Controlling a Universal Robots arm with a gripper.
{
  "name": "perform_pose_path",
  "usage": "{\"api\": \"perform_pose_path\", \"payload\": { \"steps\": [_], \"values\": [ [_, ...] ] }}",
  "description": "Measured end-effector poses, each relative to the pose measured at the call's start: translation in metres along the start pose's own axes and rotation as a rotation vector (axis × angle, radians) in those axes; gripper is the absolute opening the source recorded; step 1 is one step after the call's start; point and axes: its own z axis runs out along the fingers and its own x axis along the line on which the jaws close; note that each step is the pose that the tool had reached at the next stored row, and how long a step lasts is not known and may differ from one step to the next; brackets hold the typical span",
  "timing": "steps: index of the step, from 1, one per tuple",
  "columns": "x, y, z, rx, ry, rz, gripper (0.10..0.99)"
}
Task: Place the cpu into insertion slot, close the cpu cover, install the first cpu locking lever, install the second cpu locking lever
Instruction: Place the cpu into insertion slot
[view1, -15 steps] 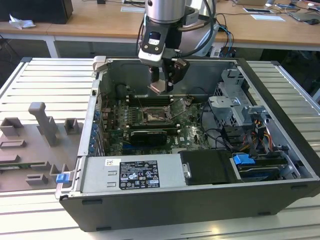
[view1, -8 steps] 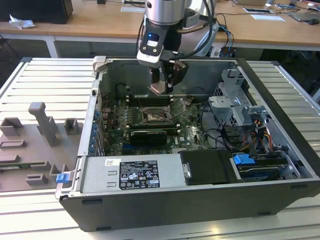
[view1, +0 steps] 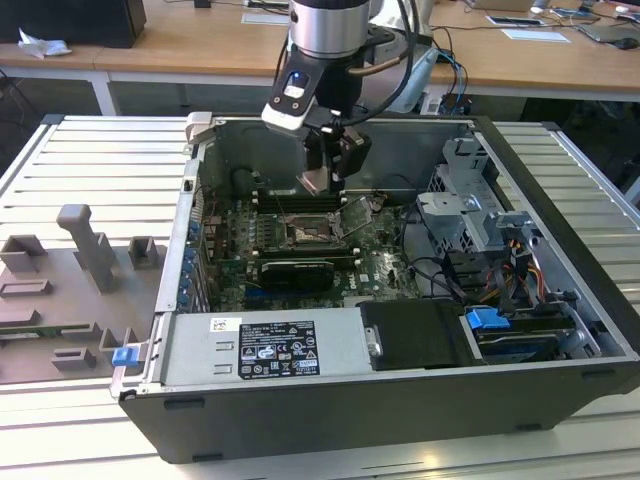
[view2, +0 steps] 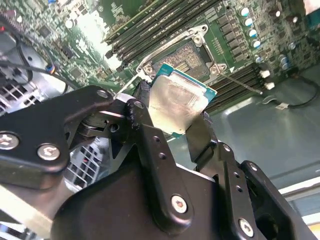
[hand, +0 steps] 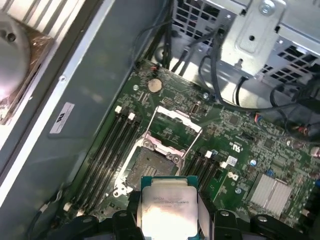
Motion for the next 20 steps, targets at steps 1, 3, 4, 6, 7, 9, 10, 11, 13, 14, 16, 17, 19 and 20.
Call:
{"api": "perform_pose_path", "payload": {
  "steps": [1, 3, 4, 6, 7, 9, 10, 11, 13, 14, 16, 17, 19, 20],
  "values": [
    [0.0, -0.0001, 0.0006, 0.0, -0.0017, 0.021, 0.533],
    [0.0, -0.0002, 0.002, -0.001, -0.0049, 0.061, 0.533],
    [0.0, -0.0002, 0.0026, -0.001, -0.0057, 0.071, 0.533],
    [-0.0001, -0.0003, 0.0037, -0.002, -0.0072, 0.088, 0.533],
    [-0.0001, -0.0004, 0.0044, -0.002, -0.0077, 0.096, 0.533],
    [-0.0001, -0.0005, 0.0064, -0.002, -0.0089, 0.11, 0.533],
    [-0.0001, -0.0007, 0.0079, -0.002, -0.0091, 0.111, 0.533],
    [-0.0002, -0.0008, 0.0101, -0.002, -0.0091, 0.111, 0.533],
    [-0.0002, -0.0011, 0.013, -0.002, -0.0091, 0.111, 0.533],
    [-0.0003, -0.0012, 0.014, -0.002, -0.0091, 0.111, 0.533],
    [-0.0003, -0.0013, 0.0156, -0.002, -0.009, 0.111, 0.533],
    [-0.0003, -0.0014, 0.0163, -0.002, -0.009, 0.111, 0.533],
    [-0.0003, -0.0015, 0.0187, -0.002, -0.0091, 0.111, 0.533],
    [-0.0003, -0.0017, 0.0199, -0.002, -0.0091, 0.111, 0.533]
  ]
}}
